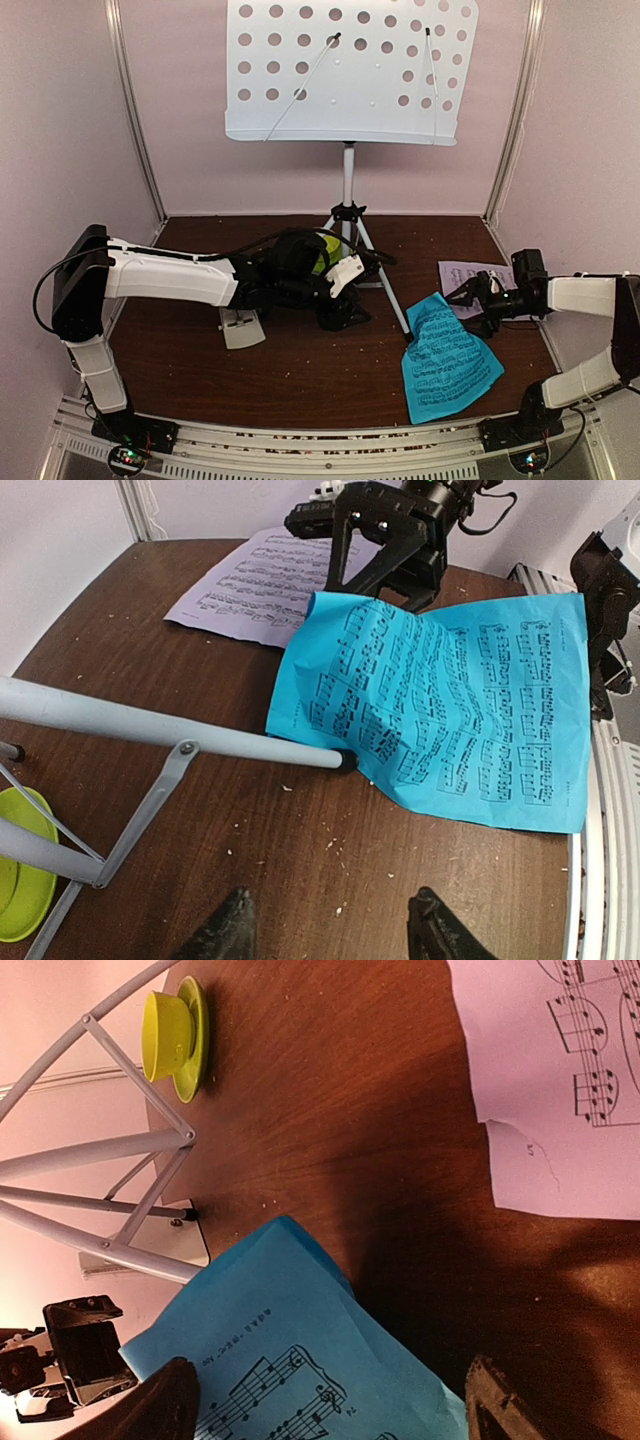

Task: Set up the instrument practice props

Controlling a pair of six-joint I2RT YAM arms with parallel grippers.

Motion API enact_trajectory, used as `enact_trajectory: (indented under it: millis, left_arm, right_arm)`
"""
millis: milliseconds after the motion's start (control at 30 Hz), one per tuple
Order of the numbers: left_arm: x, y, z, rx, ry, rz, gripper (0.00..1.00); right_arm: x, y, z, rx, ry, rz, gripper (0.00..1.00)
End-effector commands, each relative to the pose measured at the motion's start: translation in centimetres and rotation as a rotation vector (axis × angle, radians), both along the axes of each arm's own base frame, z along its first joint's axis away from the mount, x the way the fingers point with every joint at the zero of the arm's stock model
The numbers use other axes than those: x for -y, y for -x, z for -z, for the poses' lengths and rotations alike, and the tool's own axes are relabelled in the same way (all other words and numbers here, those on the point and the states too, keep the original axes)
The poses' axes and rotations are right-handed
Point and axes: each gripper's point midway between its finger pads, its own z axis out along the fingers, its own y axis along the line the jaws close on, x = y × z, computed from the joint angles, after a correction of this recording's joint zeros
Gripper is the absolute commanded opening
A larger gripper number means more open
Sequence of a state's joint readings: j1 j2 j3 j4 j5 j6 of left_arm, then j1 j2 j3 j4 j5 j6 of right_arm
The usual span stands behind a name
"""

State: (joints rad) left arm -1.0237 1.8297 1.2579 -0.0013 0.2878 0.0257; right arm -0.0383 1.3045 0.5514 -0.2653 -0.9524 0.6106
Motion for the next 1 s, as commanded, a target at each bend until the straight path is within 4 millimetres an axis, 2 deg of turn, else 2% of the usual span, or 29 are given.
enact_trajectory:
  millis: [0,67,133,267,500,700,967]
  left_arm:
    - [0.6,-0.6,-0.9,0.026,0.029,-0.009,0.53]
    - [0.6,-0.6,-1.0,0.026,0.031,-0.008,0.53]
    - [0.6,-0.6,-1.0,0.028,0.032,-0.007,0.53]
    - [0.6,-0.6,-1.4,0.039,0.035,-0.006,0.54]
    - [1.1,-0.8,-3.0,0.087,0.045,0.018,0.55]
    - [1.8,-0.6,-3.4,0.079,0.066,0.032,0.55]
    - [1.5,-0.3,-3.3,0.047,0.102,-0.006,0.57]
  right_arm:
    - [-0.4,-0.6,-1.8,0.061,0.020,-0.028,0.93]
    - [-0.9,-0.6,-2.1,0.065,0.008,-0.041,0.93]
    - [-1.6,-0.5,-2.7,0.076,-0.013,-0.061,0.99]
    - [-2.7,0.0,-4.0,0.093,-0.029,-0.091,1.00]
    - [-3.2,1.0,-5.1,0.079,-0.042,-0.092,0.93]
    - [-3.9,1.5,-7.1,0.097,-0.075,-0.076,0.89]
    - [-7.1,0.7,-12.5,0.214,-0.209,-0.060,0.90]
